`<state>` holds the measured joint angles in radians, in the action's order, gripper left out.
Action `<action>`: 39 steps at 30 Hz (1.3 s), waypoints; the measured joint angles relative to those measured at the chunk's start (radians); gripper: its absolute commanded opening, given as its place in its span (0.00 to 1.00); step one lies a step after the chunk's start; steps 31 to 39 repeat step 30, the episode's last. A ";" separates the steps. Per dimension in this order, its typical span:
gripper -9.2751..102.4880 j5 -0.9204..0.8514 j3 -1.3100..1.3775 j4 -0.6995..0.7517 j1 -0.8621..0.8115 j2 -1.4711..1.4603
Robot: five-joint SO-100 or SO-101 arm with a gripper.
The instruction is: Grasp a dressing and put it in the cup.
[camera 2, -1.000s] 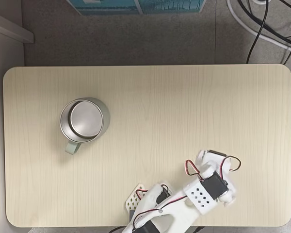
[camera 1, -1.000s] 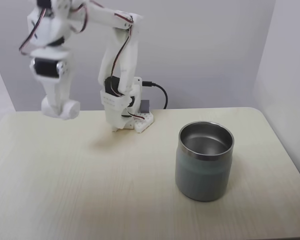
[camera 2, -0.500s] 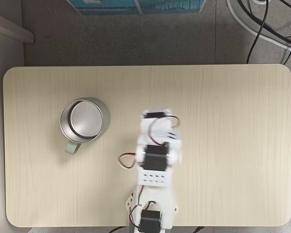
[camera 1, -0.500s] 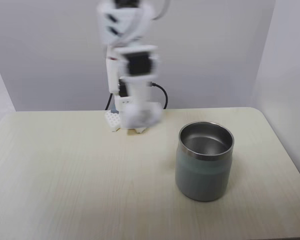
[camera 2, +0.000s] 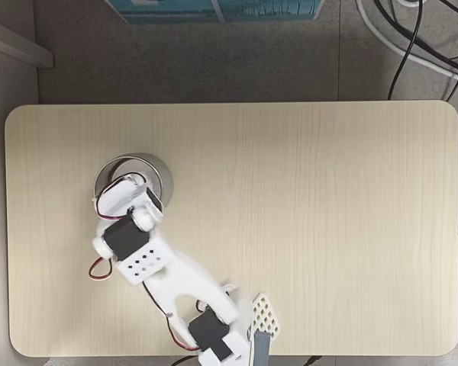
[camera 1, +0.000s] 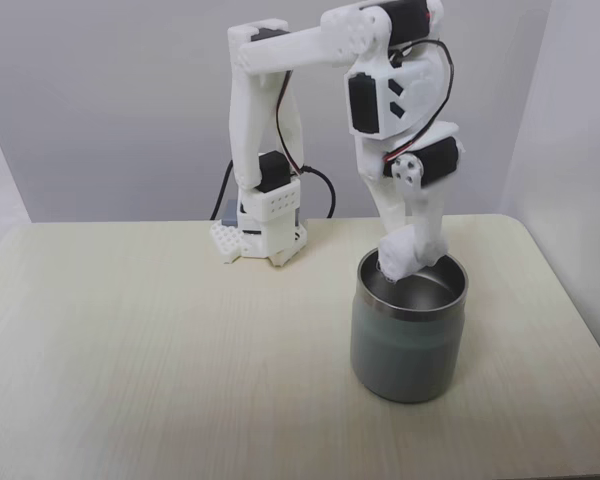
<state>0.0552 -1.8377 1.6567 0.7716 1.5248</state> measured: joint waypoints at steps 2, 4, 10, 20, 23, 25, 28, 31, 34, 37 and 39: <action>0.14 0.000 0.000 0.000 0.000 0.000; 0.23 -0.008 0.000 0.000 0.000 0.000; 0.28 -0.026 0.015 0.002 0.017 0.000; 0.27 -0.031 0.015 0.003 0.064 -0.014; 0.26 -0.029 0.014 0.003 0.098 -0.014; 0.26 -0.029 0.014 0.003 0.095 -0.014; 0.26 -0.029 0.014 0.003 0.084 -0.005; 0.26 -0.041 0.014 0.002 0.081 0.002; 0.26 -0.041 0.014 0.002 0.081 0.002; 0.26 -0.041 0.014 0.002 0.081 0.002; 0.26 -0.041 0.014 0.002 0.081 0.002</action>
